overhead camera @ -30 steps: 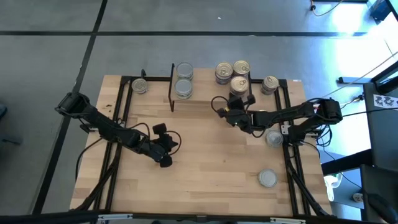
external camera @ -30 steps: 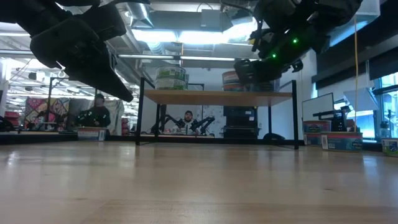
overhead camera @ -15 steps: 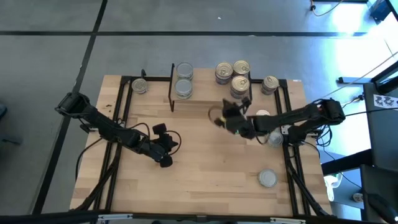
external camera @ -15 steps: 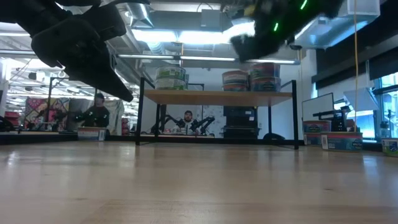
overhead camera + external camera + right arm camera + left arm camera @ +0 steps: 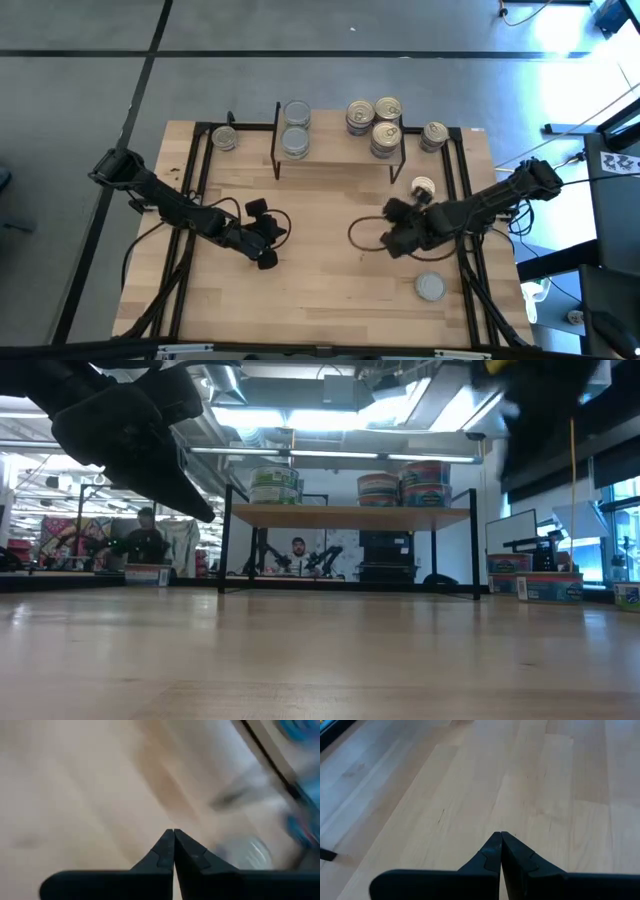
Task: Stack canned seafood by type on shelf
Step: Put the blue pink tuna can on the shelf aligned with the other blue pink tuna can
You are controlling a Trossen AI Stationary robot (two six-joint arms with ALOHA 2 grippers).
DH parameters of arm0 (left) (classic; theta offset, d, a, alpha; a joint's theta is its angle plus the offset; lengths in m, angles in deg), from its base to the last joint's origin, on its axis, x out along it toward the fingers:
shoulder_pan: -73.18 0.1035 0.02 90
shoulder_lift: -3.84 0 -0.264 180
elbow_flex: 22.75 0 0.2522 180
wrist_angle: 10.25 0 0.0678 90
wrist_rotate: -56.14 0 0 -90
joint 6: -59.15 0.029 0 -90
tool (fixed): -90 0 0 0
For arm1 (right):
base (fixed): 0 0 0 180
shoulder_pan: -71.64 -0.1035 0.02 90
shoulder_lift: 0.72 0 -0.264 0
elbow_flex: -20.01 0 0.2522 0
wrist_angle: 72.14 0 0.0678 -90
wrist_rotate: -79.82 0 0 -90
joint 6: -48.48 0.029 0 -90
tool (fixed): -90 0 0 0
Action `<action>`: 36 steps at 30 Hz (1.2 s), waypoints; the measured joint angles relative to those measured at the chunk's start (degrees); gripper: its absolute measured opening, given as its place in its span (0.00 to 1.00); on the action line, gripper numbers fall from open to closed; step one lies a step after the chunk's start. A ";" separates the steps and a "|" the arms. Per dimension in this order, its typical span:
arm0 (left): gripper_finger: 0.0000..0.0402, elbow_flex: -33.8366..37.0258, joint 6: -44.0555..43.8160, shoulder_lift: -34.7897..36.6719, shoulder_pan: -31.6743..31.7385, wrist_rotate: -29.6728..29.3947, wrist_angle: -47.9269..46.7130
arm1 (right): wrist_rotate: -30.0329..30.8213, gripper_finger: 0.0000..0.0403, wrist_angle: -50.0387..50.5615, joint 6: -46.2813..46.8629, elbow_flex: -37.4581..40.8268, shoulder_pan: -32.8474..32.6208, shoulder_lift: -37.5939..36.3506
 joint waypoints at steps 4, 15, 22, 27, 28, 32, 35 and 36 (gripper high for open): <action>0.01 0.00 0.00 0.00 0.00 0.00 0.00 | 1.04 0.02 10.56 12.69 4.17 2.57 0.00; 0.01 0.00 0.32 0.00 0.00 0.00 0.00 | 3.39 0.02 6.47 14.23 17.91 17.90 0.05; 0.01 0.00 1.06 0.00 0.00 0.00 -0.01 | 4.61 0.02 -8.01 6.45 25.31 26.93 0.05; 0.01 0.00 1.05 0.00 0.00 0.00 0.00 | 1.62 0.02 -14.62 0.96 28.15 30.74 0.03; 0.01 0.00 1.05 0.00 0.00 0.00 -0.02 | 1.10 0.02 -14.81 0.22 28.18 30.67 -0.03; 0.01 0.00 1.01 0.00 0.00 -0.02 0.00 | -1.34 0.02 -14.71 -0.65 26.99 28.01 -0.02; 0.01 0.00 1.02 0.00 0.00 0.00 -0.01 | -5.39 0.02 -15.81 -0.44 24.29 24.19 -0.02; 0.01 0.00 1.05 0.00 0.00 0.00 -0.02 | -7.05 0.02 -16.13 -0.39 23.40 22.93 -0.02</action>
